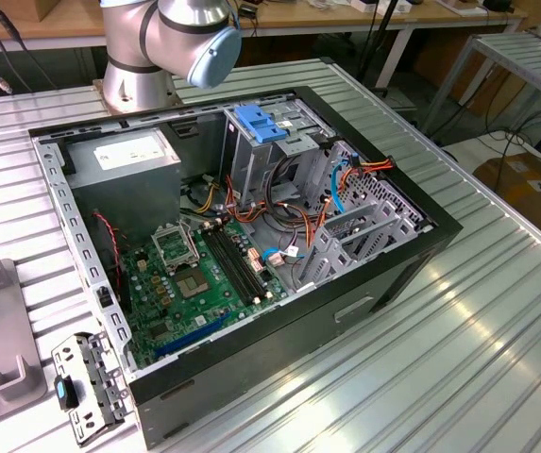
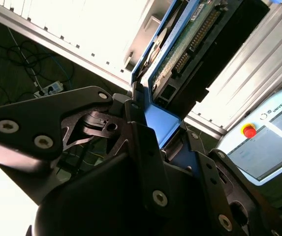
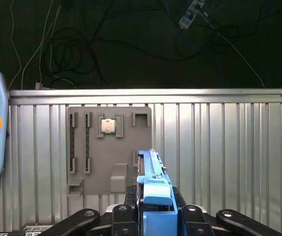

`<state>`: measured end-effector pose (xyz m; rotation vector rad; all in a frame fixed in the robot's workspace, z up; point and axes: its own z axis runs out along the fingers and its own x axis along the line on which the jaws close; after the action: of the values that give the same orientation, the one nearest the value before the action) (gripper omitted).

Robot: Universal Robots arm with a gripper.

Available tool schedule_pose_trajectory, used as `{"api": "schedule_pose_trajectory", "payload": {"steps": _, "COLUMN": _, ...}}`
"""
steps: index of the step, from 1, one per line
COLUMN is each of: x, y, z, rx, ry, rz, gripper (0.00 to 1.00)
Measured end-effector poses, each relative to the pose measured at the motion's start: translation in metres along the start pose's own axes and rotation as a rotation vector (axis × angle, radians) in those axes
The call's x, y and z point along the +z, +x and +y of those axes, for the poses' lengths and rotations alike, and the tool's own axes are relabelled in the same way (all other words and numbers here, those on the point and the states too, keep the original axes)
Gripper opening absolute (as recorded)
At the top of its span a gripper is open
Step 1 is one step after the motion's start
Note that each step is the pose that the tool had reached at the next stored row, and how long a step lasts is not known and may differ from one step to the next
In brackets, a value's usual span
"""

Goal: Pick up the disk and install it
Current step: 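Pick up the disk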

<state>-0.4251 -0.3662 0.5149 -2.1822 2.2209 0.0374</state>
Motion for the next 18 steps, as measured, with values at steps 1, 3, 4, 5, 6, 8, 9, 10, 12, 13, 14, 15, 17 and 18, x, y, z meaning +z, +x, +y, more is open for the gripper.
{"api": "schedule_pose_trajectory", "payload": {"steps": 1, "x": 0.0000, "y": 0.0000, "z": -0.0003, "rx": 0.000, "ry": 0.0000, "rz": 0.0000, "gripper": 0.37}}
{"api": "schedule_pose_trajectory", "payload": {"steps": 3, "x": 0.0000, "y": 0.0000, "z": -0.0005, "rx": 0.000, "ry": -0.0001, "rz": 0.0000, "gripper": 0.37}}
{"api": "schedule_pose_trajectory", "payload": {"steps": 4, "x": 0.0000, "y": 0.0000, "z": -0.0005, "rx": 0.000, "ry": -0.0001, "rz": 0.0000, "gripper": 0.37}}
{"api": "schedule_pose_trajectory", "payload": {"steps": 5, "x": 0.0000, "y": 0.0000, "z": -0.0005, "rx": 0.000, "ry": 0.0000, "rz": 0.0000, "gripper": 0.37}}
{"api": "schedule_pose_trajectory", "payload": {"steps": 6, "x": 0.0000, "y": 0.0000, "z": -0.0005, "rx": 0.000, "ry": 0.0000, "rz": 0.0000, "gripper": 0.37}}
{"api": "schedule_pose_trajectory", "payload": {"steps": 8, "x": 0.0000, "y": 0.0000, "z": -0.0005, "rx": 0.000, "ry": 0.0000, "rz": -0.0001, "gripper": 0.37}}
{"api": "schedule_pose_trajectory", "payload": {"steps": 9, "x": 0.0000, "y": 0.0000, "z": -0.0006, "rx": 0.000, "ry": 0.0000, "rz": 0.0000, "gripper": 0.37}}
{"api": "schedule_pose_trajectory", "payload": {"steps": 10, "x": 0.0000, "y": 0.0000, "z": -0.0006, "rx": 0.000, "ry": -0.0001, "rz": -0.0001, "gripper": 0.37}}
{"api": "schedule_pose_trajectory", "payload": {"steps": 12, "x": -0.0001, "y": 0.0010, "z": -0.0012, "rx": 0.000, "ry": -0.0002, "rz": 0.0000, "gripper": 0.37}}
{"api": "schedule_pose_trajectory", "payload": {"steps": 13, "x": -0.0001, "y": 0.0019, "z": -0.0013, "rx": 0.000, "ry": -0.0001, "rz": 0.0000, "gripper": 0.37}}
{"api": "schedule_pose_trajectory", "payload": {"steps": 14, "x": -0.0002, "y": 0.0033, "z": -0.0014, "rx": 0.000, "ry": -0.0001, "rz": 0.0000, "gripper": 0.37}}
{"api": "schedule_pose_trajectory", "payload": {"steps": 15, "x": -0.0002, "y": 0.0047, "z": -0.0015, "rx": 0.000, "ry": -0.0001, "rz": 0.0000, "gripper": 0.37}}
{"api": "schedule_pose_trajectory", "payload": {"steps": 17, "x": -0.0003, "y": 0.0074, "z": -0.0020, "rx": 0.000, "ry": -0.0001, "rz": 0.0000, "gripper": 0.37}}
{"api": "schedule_pose_trajectory", "payload": {"steps": 18, "x": -0.0003, "y": 0.0084, "z": -0.0025, "rx": 0.000, "ry": 0.0000, "rz": -0.0001, "gripper": 0.37}}
